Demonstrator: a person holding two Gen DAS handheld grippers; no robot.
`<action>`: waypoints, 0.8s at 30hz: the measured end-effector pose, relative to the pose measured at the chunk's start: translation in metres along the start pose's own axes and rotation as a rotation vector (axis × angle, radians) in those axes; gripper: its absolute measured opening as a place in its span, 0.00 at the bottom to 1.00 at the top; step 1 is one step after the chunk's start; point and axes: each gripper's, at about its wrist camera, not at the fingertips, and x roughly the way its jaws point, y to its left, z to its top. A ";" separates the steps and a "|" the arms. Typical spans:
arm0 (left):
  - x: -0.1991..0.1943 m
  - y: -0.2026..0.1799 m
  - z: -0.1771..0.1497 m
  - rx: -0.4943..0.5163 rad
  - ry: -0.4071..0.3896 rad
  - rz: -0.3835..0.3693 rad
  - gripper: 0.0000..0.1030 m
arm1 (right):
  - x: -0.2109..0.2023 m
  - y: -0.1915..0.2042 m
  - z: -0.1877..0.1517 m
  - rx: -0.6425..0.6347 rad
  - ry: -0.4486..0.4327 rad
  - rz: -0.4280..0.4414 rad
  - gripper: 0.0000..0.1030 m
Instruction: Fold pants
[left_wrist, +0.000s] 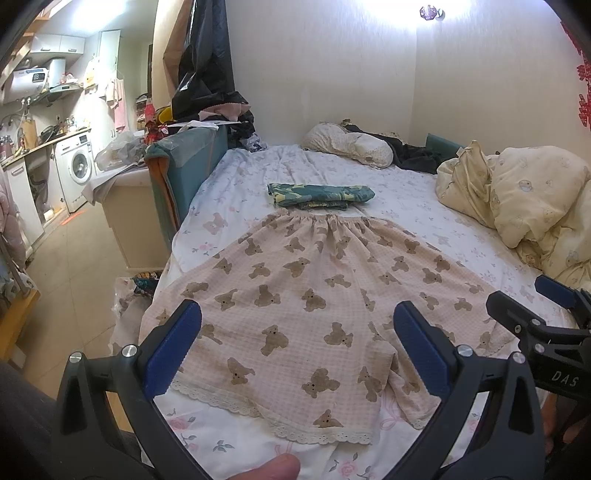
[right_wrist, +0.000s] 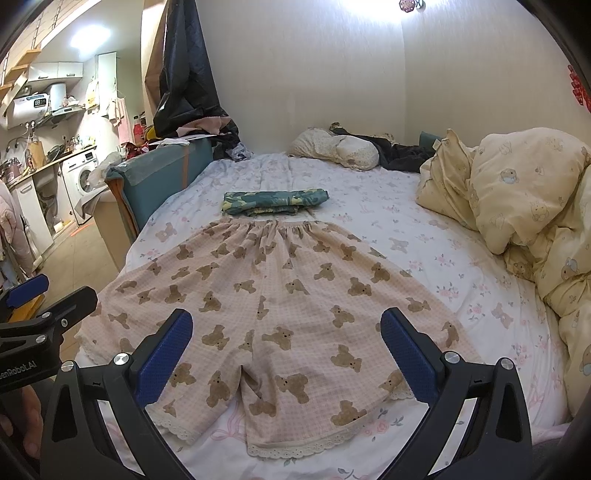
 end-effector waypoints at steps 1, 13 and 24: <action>0.000 0.000 0.000 -0.001 0.001 -0.002 0.99 | 0.000 -0.001 0.000 0.002 0.001 0.000 1.00; 0.000 -0.004 0.000 0.001 -0.002 0.003 0.99 | 0.001 0.001 -0.001 0.005 0.001 0.000 1.00; -0.001 -0.004 0.002 0.003 -0.002 0.007 0.99 | 0.001 0.001 -0.002 0.005 -0.001 0.001 1.00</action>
